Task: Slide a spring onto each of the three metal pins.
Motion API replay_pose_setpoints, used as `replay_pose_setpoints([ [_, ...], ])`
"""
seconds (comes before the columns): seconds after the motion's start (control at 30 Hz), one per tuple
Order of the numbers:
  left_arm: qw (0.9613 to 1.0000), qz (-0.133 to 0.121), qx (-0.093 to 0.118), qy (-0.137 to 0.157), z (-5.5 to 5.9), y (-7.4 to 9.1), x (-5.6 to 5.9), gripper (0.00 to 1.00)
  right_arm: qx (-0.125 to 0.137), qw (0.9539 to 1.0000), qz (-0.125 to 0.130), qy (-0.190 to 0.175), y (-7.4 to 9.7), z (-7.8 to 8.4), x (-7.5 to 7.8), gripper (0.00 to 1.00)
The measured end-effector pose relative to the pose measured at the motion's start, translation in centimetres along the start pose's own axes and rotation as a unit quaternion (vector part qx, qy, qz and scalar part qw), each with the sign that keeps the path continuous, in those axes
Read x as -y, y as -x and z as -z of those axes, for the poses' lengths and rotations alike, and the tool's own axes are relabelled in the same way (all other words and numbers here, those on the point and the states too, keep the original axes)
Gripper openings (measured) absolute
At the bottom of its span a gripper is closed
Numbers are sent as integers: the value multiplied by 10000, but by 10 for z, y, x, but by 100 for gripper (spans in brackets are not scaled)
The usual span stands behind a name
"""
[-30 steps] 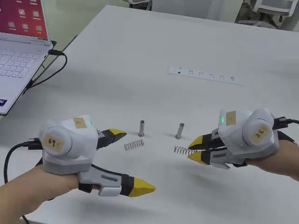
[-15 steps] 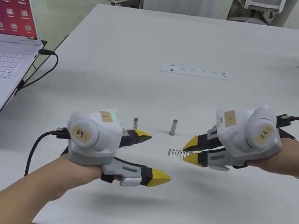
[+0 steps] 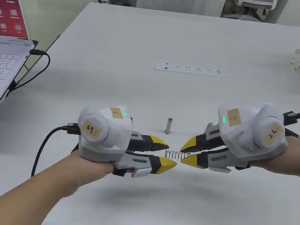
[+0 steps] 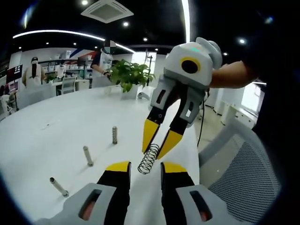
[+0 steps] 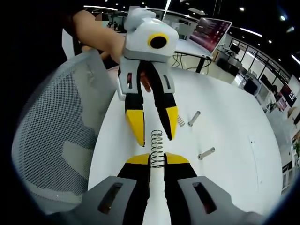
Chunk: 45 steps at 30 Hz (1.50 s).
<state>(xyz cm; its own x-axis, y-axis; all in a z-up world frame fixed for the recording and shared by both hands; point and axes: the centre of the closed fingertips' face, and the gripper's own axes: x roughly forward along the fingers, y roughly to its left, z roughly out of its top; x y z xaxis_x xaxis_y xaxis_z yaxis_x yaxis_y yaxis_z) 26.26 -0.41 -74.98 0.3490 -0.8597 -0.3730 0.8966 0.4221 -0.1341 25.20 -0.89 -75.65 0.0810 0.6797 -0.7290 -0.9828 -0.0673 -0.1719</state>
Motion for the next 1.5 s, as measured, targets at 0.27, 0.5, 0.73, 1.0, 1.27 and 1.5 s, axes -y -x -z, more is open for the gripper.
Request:
replay_pose_setpoints([
  [0.27, 9999, 127, 73, 24, -3, -2, 5, 9, 54, 10000, -14, 32, 1, -3, -1, 8],
  [0.5, 9997, 183, 130, 17, -3, 1, 7, 6, 135, 9999, -39, -3, 2, -5, -5, 8],
  [0.73, 9997, 247, 80, -5, 0, 2, 9, 6, 132, 9999, -74, 23, 1, -5, -6, 7],
  [1.0, 9997, 229, 94, -57, -1, 3, 8, 5, 157, 9998, -83, 10, 3, -7, -5, 7],
  [1.27, 9993, 288, 65, -233, 1, 4, 12, 2, 164, 9998, -140, 32, 3, -7, -8, 8],
  [1.5, 9991, 311, 96, -284, 0, 5, 13, 2, 185, 9997, -141, -74, 4, -8, -8, 8],
])
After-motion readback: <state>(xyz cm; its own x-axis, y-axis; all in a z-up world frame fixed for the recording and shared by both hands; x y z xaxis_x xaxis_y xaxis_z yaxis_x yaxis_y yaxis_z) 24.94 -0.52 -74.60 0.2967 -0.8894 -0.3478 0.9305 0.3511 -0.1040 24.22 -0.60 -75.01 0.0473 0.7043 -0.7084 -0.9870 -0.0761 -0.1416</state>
